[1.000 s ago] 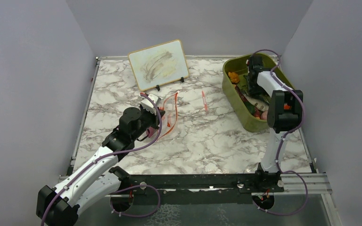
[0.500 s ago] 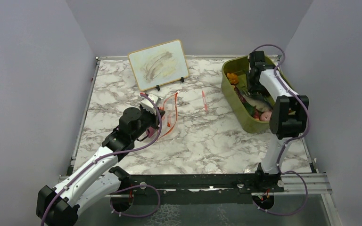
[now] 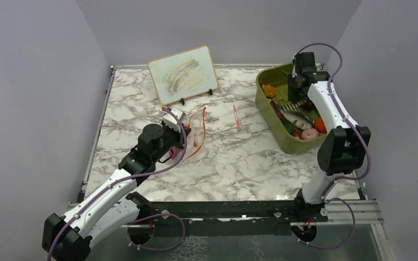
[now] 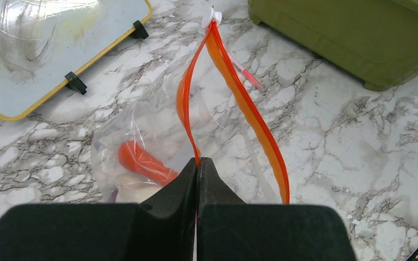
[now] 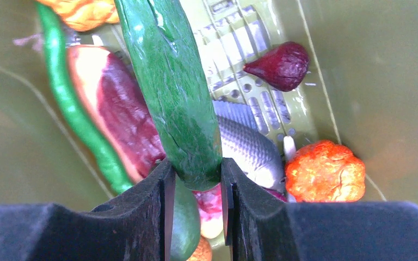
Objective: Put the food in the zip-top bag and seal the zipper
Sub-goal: Pick up the fake vegetable from the bin, then place the fake vegetable in the zipper food storage bag.
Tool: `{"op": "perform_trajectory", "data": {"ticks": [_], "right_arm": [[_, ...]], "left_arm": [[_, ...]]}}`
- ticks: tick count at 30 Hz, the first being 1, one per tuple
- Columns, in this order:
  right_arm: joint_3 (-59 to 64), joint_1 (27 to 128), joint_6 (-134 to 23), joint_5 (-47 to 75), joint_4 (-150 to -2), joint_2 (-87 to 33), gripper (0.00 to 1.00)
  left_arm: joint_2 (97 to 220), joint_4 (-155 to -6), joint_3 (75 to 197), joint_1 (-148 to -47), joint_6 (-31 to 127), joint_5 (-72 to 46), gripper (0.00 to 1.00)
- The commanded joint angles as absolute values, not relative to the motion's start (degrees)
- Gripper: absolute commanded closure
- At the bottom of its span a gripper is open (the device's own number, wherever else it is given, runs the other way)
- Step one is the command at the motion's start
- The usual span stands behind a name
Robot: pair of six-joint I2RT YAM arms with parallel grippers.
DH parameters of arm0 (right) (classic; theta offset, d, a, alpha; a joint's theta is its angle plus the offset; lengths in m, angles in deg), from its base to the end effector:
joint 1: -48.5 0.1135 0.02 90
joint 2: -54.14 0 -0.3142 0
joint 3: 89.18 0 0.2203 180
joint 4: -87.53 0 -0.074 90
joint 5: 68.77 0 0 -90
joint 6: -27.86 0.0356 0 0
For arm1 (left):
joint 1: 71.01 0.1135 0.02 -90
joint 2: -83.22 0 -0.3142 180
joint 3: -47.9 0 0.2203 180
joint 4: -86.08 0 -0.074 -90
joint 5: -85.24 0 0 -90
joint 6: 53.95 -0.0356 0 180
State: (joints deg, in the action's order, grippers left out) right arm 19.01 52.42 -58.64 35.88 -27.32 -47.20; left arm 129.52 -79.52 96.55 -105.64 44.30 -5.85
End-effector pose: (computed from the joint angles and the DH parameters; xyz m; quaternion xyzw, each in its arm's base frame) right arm 0.3573 0.0155 0.3556 0.0313 0.9543 -0.1049 0.2783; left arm 0.1068 -0.0746 0.3268 0.1832 0.7555 -0.2368 0.5827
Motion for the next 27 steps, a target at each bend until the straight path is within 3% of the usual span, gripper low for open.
{"op": "perform_trajectory", "data": {"ticks": [1, 13, 27], "right_arm": [[18.69, 53.78, -56.96, 28.09, -26.66, -40.42, 0.83], [8.03, 56.45, -50.94, 3.07, -34.24, -23.03, 0.85], [-6.58, 70.22, -34.27, -15.31, -47.10, -11.59, 0.89]], "left_arm": [[129.94, -81.69, 96.85, -105.88, 46.75, -6.99, 1.00], [130.69, -81.82, 100.36, -105.88, 47.29, -3.37, 1.00], [135.95, -87.71, 104.43, -105.90, 36.24, 3.14, 1.00]]}}
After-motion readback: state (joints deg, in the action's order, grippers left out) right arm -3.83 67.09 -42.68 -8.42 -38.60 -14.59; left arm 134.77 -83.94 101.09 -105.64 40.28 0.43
